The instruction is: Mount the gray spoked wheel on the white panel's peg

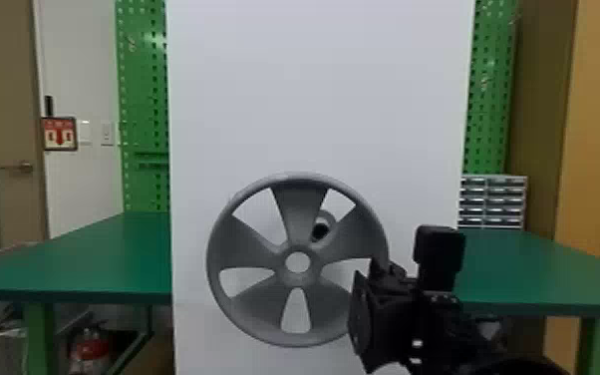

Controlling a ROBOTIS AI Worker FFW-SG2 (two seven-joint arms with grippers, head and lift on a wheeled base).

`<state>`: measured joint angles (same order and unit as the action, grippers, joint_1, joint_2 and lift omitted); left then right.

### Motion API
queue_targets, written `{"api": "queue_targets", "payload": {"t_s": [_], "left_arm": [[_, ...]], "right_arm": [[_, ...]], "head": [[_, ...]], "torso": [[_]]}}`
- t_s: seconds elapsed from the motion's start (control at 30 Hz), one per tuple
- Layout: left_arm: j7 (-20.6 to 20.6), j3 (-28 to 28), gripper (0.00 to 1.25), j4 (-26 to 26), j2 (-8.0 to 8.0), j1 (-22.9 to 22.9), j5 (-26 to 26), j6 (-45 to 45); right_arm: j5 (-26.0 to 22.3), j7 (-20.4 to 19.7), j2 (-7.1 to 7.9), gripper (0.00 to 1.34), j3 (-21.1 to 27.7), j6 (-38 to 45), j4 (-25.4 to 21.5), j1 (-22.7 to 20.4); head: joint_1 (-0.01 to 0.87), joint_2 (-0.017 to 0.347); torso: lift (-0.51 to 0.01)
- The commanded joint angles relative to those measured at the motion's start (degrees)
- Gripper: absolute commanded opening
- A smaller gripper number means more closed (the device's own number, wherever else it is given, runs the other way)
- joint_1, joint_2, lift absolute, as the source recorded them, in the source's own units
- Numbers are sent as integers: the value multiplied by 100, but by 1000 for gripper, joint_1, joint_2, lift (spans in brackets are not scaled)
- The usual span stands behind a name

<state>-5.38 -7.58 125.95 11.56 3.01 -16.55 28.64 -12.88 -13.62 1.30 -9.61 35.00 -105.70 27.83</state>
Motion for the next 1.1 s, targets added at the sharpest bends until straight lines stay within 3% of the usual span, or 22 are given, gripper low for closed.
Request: {"api": "queue_targets", "payload": {"t_s": [0.0,0.57,1.07], "left_arm": [[2,-6,752,0,4,-2,12,10],[20,-15,752,0,39,-19,12,54],[20,-15,752,0,57,-46,20,63]], "right_arm": [[-92,-150,2,92,-6,297,-276,39],[-391,-546,20,94,152,1035,-944,91],[-514,-554,90,94,275,1167,-996,197]], "head": [[123,-8],[123,-8],[123,-8]], "torso": [[-403],[-403],[-403]]}}
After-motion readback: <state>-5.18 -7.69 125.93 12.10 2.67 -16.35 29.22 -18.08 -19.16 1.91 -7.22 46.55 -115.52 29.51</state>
